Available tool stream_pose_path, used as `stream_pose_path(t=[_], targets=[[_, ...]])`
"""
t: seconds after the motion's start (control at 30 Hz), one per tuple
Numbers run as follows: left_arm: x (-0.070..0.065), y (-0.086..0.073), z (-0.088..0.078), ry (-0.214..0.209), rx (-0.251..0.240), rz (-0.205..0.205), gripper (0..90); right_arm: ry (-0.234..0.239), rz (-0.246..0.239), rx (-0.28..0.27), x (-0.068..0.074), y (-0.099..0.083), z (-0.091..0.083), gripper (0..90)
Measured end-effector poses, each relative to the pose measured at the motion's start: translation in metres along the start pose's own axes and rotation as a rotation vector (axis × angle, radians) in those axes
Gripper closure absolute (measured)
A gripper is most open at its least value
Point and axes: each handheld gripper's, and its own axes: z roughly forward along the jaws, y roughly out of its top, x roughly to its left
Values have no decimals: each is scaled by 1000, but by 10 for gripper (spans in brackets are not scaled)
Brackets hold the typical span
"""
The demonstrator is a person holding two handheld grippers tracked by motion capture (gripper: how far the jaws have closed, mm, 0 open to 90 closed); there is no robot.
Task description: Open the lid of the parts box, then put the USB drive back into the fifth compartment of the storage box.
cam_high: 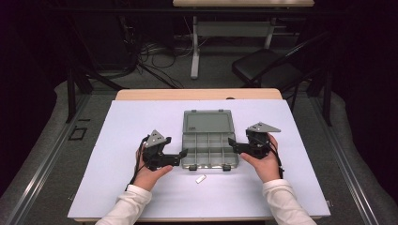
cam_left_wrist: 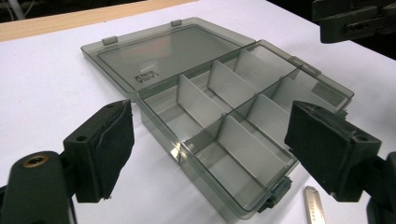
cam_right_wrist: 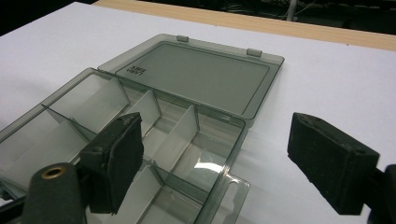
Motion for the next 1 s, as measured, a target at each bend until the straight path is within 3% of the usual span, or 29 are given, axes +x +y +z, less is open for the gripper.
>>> stream_pose_path(t=[0.37,0.57,0.77,1.0], targets=[[-18,-3,3,-16,13,23,143,4,2,-24,2,2,-3,154],[-33,-9,7,-40,35,56,139,5,5,-31,3,3,-3,152],[-47,-20,9,-30,61,98,157,9,4,-28,3,3,-3,152],[-59,-30,7,-34,56,97,198,8,6,-28,3,2,-4,152]])
